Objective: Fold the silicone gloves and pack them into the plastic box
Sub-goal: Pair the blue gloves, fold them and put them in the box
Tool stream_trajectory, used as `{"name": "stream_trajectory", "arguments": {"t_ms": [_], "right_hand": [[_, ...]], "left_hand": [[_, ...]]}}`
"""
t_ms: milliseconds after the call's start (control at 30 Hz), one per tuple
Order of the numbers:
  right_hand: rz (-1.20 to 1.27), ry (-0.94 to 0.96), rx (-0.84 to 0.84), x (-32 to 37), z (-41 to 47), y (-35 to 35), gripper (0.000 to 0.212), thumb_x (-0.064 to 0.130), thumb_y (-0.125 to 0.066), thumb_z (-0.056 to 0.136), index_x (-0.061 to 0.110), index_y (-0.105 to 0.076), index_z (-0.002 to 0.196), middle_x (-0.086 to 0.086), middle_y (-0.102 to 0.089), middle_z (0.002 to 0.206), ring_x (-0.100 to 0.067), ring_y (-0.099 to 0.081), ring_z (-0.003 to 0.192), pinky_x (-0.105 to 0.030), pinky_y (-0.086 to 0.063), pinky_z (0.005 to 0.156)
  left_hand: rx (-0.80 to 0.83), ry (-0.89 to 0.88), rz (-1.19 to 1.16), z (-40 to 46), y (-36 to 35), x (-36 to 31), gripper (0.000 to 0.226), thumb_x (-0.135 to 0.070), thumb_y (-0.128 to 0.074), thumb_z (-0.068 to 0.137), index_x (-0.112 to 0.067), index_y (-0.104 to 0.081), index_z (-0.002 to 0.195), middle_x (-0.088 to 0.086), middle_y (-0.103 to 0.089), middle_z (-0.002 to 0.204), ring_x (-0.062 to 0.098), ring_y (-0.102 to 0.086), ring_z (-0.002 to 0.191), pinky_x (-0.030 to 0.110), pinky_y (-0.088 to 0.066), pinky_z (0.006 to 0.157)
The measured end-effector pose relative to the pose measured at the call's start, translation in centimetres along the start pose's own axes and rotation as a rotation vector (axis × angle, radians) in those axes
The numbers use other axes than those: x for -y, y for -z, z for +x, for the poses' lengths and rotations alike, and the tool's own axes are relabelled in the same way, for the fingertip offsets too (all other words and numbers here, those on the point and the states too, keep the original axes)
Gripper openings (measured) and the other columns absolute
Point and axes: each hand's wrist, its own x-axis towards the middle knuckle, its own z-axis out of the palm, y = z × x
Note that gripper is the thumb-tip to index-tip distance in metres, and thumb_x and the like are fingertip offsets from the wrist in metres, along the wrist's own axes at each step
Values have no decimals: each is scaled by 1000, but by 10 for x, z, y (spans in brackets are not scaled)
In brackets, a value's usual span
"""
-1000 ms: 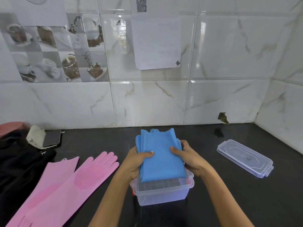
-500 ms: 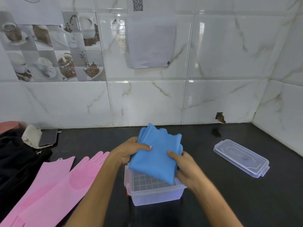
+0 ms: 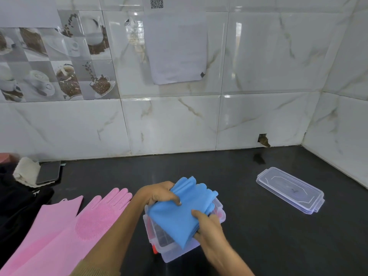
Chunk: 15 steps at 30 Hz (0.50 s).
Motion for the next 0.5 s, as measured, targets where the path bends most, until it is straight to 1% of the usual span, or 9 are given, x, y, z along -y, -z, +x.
{"name": "stream_trajectory", "arguments": {"t_ms": [67, 133, 200, 267, 300, 367, 433, 467, 500], "right_hand": [[-116, 22, 147, 14, 14, 12, 34, 6, -53, 91, 10, -49, 125, -11, -65, 116, -27, -64, 105, -41, -57, 84], [-229, -6, 301, 35, 30, 19, 35, 3, -54, 90, 17, -52, 123, -9, -68, 116, -26, -66, 104, -39, -58, 80], [-353, -102, 421, 58, 46, 21, 34, 2, -55, 90, 19, -54, 118, -8, -69, 114, -24, -68, 100, -38, -58, 83], [-504, -187, 482, 78, 56, 17, 33, 3, -56, 90, 13, -53, 121, -8, -69, 110, -21, -70, 93, -35, -59, 82], [-576, -209, 480, 84, 59, 13, 34, 5, -56, 90, 10, -51, 124, -8, -69, 110, -21, -70, 92, -34, -59, 82], [-726, -183, 412, 87, 63, 3, 41, 12, -55, 92, 9, -45, 132, -10, -65, 116, -24, -67, 100, -40, -55, 90], [-959, -54, 254, 79, 64, -6, 58, 21, -49, 93, 9, -24, 144, -13, -56, 129, -28, -61, 109, -42, -51, 95], [-1080, 41, 164, 73, 65, -10, 66, 21, -45, 93, 10, -11, 148, -14, -48, 137, -28, -59, 109, -38, -49, 90], [-1139, 139, 104, 66, 65, -12, 71, 17, -42, 92, 13, 1, 149, -15, -38, 144, -26, -57, 103, -33, -46, 81]], "left_hand": [[-114, 26, -96, -3, -5, 12, 31, -14, -66, 82, -6, -62, 112, 17, -66, 118, 32, -64, 108, 45, -51, 97], [-250, 60, -244, -7, -14, 24, 35, -12, -68, 81, -5, -60, 114, 14, -67, 114, 29, -65, 103, 41, -53, 93], [-382, 81, -325, -10, -29, 32, 30, -12, -68, 81, -5, -57, 108, 7, -66, 103, 22, -65, 93, 33, -54, 81], [-437, 56, -347, -15, -44, 35, 21, -12, -65, 83, -11, -55, 102, 0, -64, 92, 15, -63, 83, 27, -52, 70], [-447, 34, -334, -17, -51, 35, 21, -13, -63, 85, -12, -55, 104, 0, -64, 93, 15, -63, 84, 27, -52, 71], [-505, 26, -191, -19, -58, 31, 26, -21, -61, 86, -12, -54, 109, 3, -65, 104, 20, -63, 95, 37, -52, 86], [-614, 80, 52, -20, -59, 25, 30, -33, -59, 85, -17, -47, 107, -1, -60, 106, 20, -59, 100, 42, -43, 97], [-654, 92, 163, -21, -58, 21, 32, -37, -58, 85, -19, -41, 105, -3, -57, 104, 19, -57, 99, 41, -40, 97], [-672, 72, 252, -21, -57, 18, 36, -40, -58, 85, -19, -38, 107, -2, -57, 104, 21, -58, 100, 41, -41, 96]]}}
